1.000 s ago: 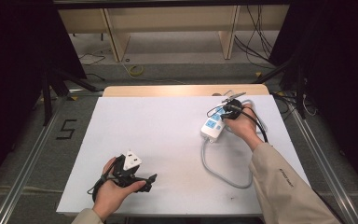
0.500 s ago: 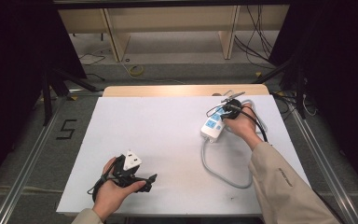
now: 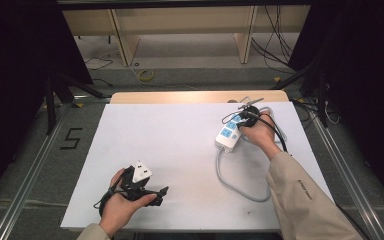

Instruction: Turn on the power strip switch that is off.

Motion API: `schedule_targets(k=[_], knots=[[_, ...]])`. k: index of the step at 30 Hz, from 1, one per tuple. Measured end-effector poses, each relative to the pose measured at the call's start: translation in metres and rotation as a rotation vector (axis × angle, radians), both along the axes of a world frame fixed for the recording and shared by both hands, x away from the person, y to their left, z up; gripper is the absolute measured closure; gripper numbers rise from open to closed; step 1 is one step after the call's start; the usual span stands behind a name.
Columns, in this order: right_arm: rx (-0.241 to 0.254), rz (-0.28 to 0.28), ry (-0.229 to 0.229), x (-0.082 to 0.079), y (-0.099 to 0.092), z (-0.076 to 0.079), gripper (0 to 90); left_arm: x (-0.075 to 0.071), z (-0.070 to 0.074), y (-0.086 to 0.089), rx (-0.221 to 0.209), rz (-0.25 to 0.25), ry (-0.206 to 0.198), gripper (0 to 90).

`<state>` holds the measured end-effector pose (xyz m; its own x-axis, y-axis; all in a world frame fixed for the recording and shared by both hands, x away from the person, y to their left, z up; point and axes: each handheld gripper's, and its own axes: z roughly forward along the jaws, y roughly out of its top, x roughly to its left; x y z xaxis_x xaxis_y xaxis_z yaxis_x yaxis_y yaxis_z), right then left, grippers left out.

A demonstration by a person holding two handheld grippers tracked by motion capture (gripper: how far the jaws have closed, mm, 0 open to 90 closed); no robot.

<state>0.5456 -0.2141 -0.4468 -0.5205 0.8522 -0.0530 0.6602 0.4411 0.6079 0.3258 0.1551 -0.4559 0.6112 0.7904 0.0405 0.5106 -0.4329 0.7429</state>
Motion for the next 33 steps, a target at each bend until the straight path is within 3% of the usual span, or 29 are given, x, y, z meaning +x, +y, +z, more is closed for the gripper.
schedule_targets(k=[33], knots=[[-0.009, -0.019, 0.040, 0.0039, 0.0024, 0.0021, 90.0, -0.0009, -0.0002, 0.0001, 0.000, 0.000, 0.001, 6.1]])
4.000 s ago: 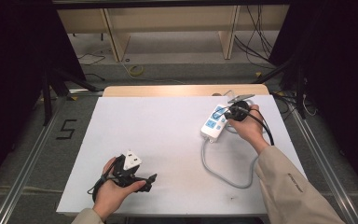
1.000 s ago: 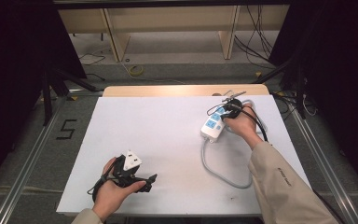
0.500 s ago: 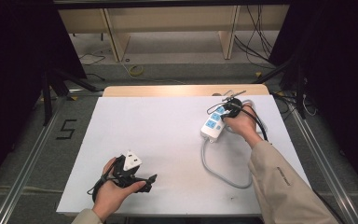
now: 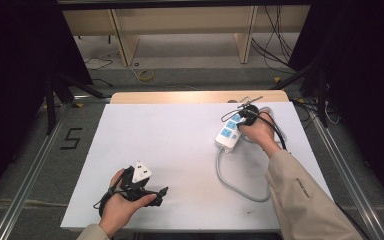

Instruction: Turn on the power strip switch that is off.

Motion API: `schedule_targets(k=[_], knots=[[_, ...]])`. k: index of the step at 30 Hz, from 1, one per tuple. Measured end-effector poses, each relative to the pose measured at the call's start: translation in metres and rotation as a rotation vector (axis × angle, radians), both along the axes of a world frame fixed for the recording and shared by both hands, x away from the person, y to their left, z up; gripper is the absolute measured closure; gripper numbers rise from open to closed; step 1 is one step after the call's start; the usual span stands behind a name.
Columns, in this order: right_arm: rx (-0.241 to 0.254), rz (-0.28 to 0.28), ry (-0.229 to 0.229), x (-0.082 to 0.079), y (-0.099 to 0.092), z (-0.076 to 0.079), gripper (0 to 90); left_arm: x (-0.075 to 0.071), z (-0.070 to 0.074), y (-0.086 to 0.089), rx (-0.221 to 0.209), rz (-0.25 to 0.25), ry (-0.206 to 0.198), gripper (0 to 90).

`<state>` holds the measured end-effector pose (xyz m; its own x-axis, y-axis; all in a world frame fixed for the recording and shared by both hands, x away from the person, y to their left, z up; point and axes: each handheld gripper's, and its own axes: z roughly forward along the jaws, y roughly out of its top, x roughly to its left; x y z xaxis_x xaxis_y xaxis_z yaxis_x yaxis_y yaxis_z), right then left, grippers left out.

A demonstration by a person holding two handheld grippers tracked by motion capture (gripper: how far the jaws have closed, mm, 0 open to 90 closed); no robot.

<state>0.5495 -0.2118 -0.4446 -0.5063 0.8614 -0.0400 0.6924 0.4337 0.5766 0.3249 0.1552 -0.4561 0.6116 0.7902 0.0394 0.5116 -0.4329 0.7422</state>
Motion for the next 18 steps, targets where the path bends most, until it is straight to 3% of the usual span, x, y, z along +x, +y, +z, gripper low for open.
schedule_targets(k=[18], knots=[[-0.015, -0.007, 0.007, 0.0003, 0.0022, 0.0003, 90.0, -0.0005, -0.0001, -0.0006, -0.003, -0.001, -0.003, 6.1]])
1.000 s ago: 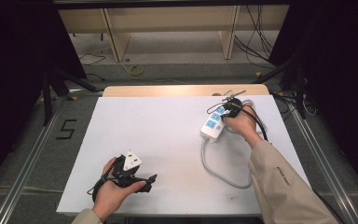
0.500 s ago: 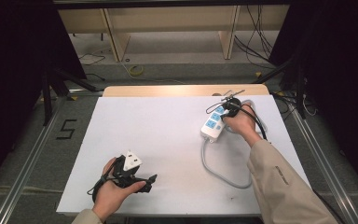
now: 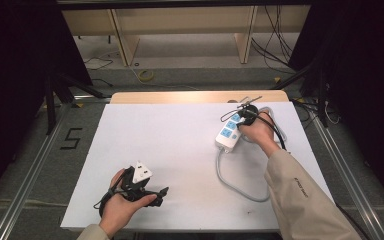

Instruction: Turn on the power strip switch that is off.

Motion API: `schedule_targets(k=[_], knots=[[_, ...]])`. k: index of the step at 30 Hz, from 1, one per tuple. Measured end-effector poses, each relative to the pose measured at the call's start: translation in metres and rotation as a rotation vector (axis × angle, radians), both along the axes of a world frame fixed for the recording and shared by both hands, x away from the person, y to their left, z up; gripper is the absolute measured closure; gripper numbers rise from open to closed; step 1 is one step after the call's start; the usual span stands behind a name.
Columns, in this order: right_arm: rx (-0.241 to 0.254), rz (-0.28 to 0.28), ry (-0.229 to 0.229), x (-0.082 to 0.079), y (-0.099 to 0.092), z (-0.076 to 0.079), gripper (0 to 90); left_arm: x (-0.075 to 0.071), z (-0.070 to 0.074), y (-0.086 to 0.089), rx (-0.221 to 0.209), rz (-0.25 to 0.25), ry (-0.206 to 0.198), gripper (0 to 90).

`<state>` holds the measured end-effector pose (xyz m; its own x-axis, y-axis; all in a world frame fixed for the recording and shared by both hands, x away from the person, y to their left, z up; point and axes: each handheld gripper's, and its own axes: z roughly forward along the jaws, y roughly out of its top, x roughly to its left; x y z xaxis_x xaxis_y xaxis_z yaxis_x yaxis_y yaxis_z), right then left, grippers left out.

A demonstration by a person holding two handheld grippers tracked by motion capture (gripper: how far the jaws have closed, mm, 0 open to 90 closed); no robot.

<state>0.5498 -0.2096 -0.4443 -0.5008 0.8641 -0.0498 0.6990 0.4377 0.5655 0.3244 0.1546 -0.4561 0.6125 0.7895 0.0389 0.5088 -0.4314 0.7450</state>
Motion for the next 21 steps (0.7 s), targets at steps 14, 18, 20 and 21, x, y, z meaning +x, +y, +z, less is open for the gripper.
schedule_targets(k=[14, 18, 20, 21], knots=[[-0.023, -0.005, 0.003, 0.0001, 0.0029, 0.0000, 90.0, -0.0009, 0.0000, 0.0004, -0.001, 0.005, -0.002, 6.1], [-0.019, -0.005, 0.004, 0.0003, 0.0026, -0.0001, 90.0, -0.0008, -0.0001, 0.0000, -0.001, 0.005, -0.002, 6.1], [-0.021, -0.004, 0.005, 0.0004, 0.0026, 0.0000, 90.0, -0.0008, -0.0001, 0.0000, -0.002, 0.005, -0.002, 6.1], [-0.019, -0.005, 0.005, 0.0004, 0.0026, 0.0000, 90.0, -0.0008, -0.0001, 0.0001, -0.001, 0.005, -0.002, 6.1]])
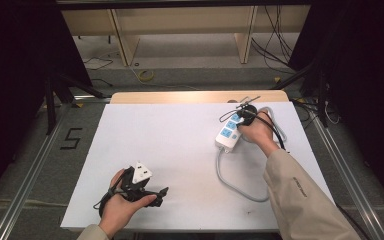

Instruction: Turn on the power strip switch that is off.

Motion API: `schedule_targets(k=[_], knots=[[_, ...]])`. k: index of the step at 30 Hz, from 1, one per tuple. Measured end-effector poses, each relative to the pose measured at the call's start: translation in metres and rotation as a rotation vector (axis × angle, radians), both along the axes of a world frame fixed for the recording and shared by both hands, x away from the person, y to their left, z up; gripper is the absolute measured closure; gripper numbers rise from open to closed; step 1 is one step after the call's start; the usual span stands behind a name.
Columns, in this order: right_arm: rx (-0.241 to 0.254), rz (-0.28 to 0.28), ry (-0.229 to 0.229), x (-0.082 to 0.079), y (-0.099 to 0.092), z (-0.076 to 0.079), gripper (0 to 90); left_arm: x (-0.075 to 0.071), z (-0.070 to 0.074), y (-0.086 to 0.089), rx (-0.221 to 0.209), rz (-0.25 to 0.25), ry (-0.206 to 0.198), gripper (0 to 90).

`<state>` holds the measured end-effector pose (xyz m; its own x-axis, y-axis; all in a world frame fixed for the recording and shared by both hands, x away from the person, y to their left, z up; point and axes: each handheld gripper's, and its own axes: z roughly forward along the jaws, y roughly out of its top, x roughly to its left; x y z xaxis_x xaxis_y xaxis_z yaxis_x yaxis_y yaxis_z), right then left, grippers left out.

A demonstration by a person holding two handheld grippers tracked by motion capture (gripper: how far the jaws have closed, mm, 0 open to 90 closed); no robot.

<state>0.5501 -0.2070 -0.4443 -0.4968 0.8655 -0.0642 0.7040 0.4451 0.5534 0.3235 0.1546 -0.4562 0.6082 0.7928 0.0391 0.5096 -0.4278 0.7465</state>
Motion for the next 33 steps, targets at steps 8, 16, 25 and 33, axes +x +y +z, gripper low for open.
schedule_targets(k=[8, 16, 25, 33], knots=[[-0.001, 0.000, 0.000, 0.0000, 0.0001, 0.0000, 90.0, -0.0001, 0.0001, 0.0003, 0.001, 0.000, -0.001, 6.1], [0.001, 0.008, -0.007, -0.0005, -0.0004, -0.0003, 90.0, 0.0001, 0.0005, 0.0011, 0.004, -0.001, -0.001, 6.1], [0.013, 0.000, -0.009, -0.0009, -0.0018, -0.0007, 90.0, 0.0001, 0.0005, 0.0011, 0.002, 0.001, -0.002, 6.1], [0.021, -0.004, -0.016, -0.0015, -0.0026, -0.0013, 90.0, 0.0000, 0.0006, 0.0010, 0.005, -0.001, -0.001, 6.1]])
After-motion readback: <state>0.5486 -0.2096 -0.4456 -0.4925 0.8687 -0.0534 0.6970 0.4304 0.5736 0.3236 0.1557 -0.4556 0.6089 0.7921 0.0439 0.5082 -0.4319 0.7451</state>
